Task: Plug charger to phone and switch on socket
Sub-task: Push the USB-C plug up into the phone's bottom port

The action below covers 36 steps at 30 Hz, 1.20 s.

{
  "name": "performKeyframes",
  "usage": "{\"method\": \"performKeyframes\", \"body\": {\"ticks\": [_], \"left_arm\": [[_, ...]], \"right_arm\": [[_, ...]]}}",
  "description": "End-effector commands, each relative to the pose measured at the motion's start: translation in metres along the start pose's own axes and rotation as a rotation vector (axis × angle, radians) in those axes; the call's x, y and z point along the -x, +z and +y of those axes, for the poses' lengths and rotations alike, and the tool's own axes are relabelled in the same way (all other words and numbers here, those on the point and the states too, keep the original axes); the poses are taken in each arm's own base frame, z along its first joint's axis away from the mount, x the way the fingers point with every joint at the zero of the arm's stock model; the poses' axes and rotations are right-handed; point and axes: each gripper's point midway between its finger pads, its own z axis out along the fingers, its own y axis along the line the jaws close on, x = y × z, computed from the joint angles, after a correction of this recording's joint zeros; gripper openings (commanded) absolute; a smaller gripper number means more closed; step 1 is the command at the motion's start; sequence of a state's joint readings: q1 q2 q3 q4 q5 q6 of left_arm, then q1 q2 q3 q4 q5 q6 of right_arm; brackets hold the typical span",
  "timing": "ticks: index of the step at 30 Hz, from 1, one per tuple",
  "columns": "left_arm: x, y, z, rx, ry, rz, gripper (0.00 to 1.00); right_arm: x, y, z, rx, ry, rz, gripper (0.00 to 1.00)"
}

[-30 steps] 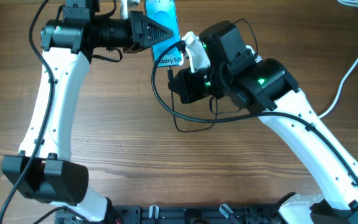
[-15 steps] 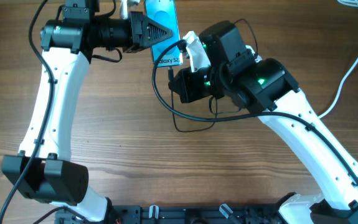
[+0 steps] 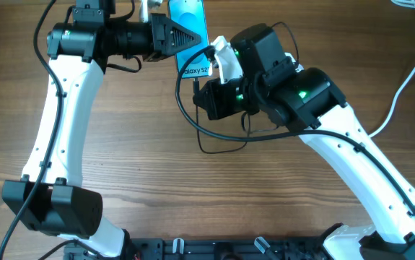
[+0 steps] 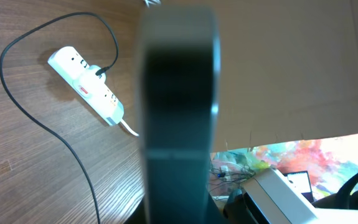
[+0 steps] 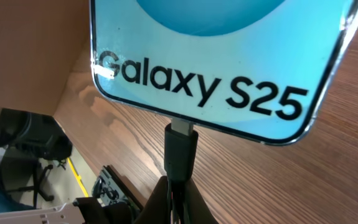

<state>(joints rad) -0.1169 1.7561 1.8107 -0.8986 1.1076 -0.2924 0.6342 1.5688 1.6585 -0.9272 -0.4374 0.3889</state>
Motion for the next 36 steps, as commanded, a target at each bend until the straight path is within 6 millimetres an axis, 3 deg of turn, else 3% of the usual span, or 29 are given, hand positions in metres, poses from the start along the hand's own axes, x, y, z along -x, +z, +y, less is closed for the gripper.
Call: {"method": "performKeyframes", "body": {"ticks": [1, 36], "left_arm": [[-0.003, 0.001, -0.01, -0.044, 0.03, 0.018, 0.04], [-0.014, 0.001, -0.009, -0.053, 0.073, 0.05, 0.04]], "right_arm": [[0.007, -0.013, 0.016, 0.037, -0.044, -0.036, 0.05], [0.012, -0.015, 0.006, -0.025, -0.059, -0.062, 0.05]]}}
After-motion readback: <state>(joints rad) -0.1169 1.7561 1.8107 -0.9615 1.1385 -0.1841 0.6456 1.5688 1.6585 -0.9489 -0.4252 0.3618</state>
